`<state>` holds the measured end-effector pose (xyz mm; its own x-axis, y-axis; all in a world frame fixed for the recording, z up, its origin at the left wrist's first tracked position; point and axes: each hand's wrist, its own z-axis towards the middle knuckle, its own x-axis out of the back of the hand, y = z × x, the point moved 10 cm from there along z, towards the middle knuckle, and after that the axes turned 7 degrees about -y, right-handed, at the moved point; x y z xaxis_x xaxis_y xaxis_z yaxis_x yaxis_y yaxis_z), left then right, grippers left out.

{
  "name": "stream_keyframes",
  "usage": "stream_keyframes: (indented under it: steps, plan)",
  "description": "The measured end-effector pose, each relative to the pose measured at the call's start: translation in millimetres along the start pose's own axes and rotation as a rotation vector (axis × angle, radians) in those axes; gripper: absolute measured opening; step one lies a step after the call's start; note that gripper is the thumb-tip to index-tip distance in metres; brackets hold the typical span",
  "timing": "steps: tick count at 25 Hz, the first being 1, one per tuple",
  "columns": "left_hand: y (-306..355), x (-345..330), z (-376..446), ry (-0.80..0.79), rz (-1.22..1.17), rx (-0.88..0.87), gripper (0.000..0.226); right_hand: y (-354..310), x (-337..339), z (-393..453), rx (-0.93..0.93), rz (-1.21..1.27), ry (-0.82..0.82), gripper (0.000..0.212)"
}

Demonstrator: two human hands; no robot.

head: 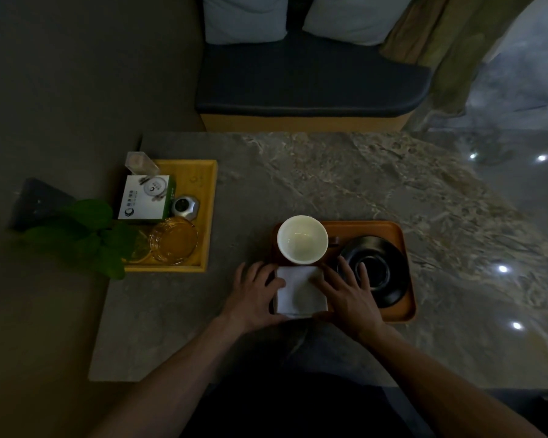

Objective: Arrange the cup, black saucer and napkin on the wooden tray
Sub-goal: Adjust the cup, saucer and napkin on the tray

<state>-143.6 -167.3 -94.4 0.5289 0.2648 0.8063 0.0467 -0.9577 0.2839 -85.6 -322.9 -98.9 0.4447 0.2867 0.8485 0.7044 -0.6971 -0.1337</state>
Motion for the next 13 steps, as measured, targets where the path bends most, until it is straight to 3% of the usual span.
stream_keyframes:
  steps: [13]
  plan:
    - [2.8,-2.2,-1.0,-0.096,0.032,0.012,0.082,0.1,9.4,-0.3,0.008,-0.016,0.013,0.090]
